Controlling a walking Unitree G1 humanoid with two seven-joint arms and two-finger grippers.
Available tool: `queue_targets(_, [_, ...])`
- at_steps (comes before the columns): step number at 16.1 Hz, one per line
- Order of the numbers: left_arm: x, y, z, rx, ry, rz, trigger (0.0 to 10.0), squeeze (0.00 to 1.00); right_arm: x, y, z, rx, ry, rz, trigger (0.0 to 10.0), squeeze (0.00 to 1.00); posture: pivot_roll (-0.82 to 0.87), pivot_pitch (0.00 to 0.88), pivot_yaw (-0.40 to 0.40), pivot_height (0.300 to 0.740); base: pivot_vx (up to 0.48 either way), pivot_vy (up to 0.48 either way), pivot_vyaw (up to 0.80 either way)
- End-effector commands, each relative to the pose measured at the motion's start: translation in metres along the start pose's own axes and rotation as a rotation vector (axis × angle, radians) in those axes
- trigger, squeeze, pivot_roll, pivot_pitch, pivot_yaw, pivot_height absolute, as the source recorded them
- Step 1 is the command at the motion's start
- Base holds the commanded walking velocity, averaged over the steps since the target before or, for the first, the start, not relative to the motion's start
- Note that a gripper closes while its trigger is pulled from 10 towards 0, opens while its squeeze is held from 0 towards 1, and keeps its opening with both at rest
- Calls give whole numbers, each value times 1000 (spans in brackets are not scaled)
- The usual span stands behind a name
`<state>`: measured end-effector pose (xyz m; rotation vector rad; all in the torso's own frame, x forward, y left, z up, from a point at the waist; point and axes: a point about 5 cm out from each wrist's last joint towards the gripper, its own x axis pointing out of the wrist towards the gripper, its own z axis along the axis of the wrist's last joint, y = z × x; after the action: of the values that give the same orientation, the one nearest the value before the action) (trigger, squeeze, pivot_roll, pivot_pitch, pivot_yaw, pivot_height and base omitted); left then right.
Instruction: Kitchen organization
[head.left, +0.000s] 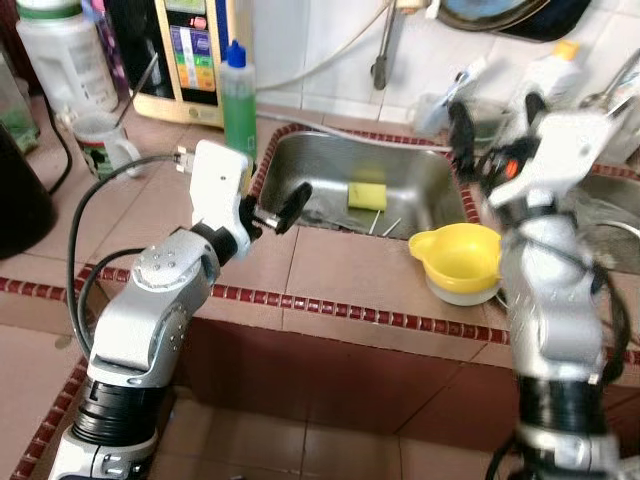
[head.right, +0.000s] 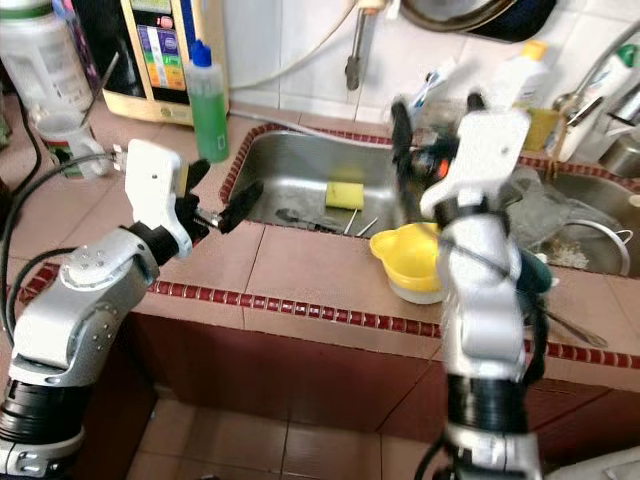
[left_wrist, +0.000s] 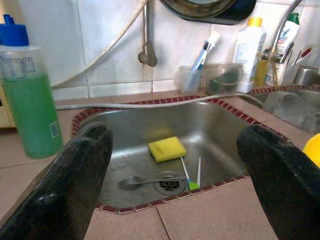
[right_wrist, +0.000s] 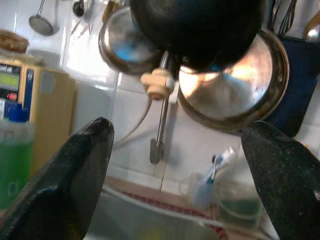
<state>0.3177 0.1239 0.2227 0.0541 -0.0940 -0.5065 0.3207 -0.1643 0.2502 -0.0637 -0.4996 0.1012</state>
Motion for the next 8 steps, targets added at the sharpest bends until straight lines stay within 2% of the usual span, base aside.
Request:
queue_targets(1, [1, -2, -1, 11, -4, -19, 10000, 0, -4, 3, 2, -16, -4, 0, 10000, 0, -64, 0, -41, 740, 0, 0, 0])
queue_targets(4, [-2, -1, -10, 17, -9, -14, 10000, 0, -32, 25, -10, -35, 38, 17, 10000, 0, -74, 0, -35, 740, 0, 0, 0])
queue_targets(6, [-2, -2, -16, 13, -3, -18, 10000, 0, -49, 33, -20, -50, 93, 41, 10000, 0, -78, 0, -33, 740, 0, 0, 0])
queue_targets(8, [-4, -4, -19, 11, 0, -28, 10000, 0, -58, 35, -23, -61, 113, 52, 10000, 0, -81, 0, -27, 740, 0, 0, 0])
